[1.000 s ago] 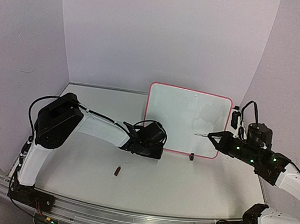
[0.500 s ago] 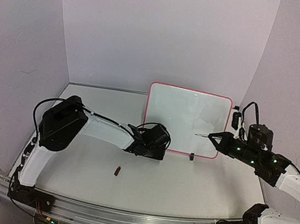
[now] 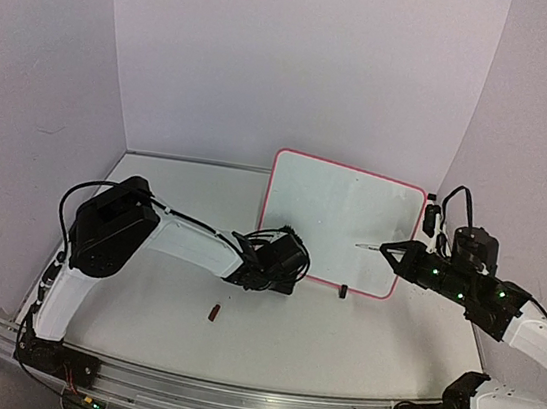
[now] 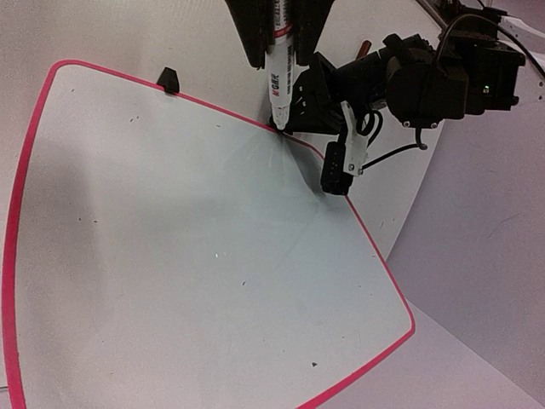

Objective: Write a sentence on the whiteboard
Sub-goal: Move the whiteboard stand to the center of the board.

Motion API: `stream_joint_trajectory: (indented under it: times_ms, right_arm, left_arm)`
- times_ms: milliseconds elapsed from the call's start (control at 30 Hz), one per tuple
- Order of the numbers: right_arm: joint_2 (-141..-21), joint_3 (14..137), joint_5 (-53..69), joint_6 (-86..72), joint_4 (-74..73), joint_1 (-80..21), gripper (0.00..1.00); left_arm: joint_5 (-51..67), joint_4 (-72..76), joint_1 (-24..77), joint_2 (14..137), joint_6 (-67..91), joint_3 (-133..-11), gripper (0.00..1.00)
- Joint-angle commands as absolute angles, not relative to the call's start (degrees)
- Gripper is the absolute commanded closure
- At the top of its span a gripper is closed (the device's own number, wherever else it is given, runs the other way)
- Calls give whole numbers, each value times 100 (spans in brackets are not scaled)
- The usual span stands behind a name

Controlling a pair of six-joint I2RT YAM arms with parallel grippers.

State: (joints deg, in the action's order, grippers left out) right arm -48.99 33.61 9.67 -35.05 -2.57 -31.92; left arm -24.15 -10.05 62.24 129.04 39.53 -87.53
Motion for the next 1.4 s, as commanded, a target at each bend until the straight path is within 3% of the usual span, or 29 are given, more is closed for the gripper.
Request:
stream_joint_trajectory:
  times_ms: [0,400,933,1167,1367]
  right_arm:
    - [-4877,3322,901,-3562,-44,-3204,99]
    - [-4789,3283,1250,-3527,204,-3200,98]
    - [-4790,3280,1562,-3503,319,-3201,98]
    - [-4807,3301,1532,-3489,316,-3212,98]
    - [-4864,3351,1587,-3462,318,-3204,97]
  left_arm:
    - [-2996,-1195,6214,12376,4182,-8382,100]
    - [-3723,-1977,6210,11518,5695,-7377,100]
    - [-2967,-2619,6403,11389,7153,-7436,99]
    - [-2876,-2560,6424,11251,7101,-7365,76]
    - [-2739,-2507,6441,11046,6815,-7344,48]
